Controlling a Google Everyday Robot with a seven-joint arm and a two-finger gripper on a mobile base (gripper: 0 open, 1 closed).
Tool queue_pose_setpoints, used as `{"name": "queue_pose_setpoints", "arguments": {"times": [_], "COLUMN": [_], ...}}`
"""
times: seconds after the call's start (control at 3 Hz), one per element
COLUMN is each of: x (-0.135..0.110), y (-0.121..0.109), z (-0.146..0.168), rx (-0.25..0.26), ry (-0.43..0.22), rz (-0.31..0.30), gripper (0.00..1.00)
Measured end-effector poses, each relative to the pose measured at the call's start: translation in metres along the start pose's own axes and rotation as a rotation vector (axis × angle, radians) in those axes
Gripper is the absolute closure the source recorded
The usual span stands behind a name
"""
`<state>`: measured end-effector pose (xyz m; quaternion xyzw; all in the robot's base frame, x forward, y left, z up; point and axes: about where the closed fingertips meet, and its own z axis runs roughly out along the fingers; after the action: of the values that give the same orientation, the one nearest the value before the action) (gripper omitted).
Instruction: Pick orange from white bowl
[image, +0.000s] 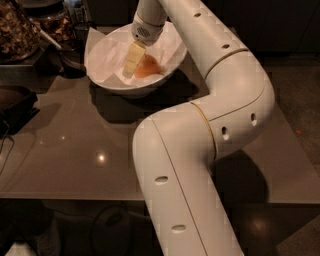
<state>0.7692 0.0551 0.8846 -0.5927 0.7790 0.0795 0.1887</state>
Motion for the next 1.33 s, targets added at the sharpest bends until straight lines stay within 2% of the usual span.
{"name": "queue_pose_setpoints", "arguments": {"times": [0.33, 0.67, 1.0, 1.33], "x": [0.001, 0.008, 0.019, 0.030], "y": [0.001, 0.006, 0.013, 0.021], "z": [-0.014, -0.014, -0.010, -0.007], "rx": [0.012, -0.010, -0.041, -0.066], "ry": [-0.016, -0.019, -0.009, 0.000], "rz": [0.005, 0.022, 0.046, 0.054], "gripper": [0.00, 0.00, 0.19, 0.25]}}
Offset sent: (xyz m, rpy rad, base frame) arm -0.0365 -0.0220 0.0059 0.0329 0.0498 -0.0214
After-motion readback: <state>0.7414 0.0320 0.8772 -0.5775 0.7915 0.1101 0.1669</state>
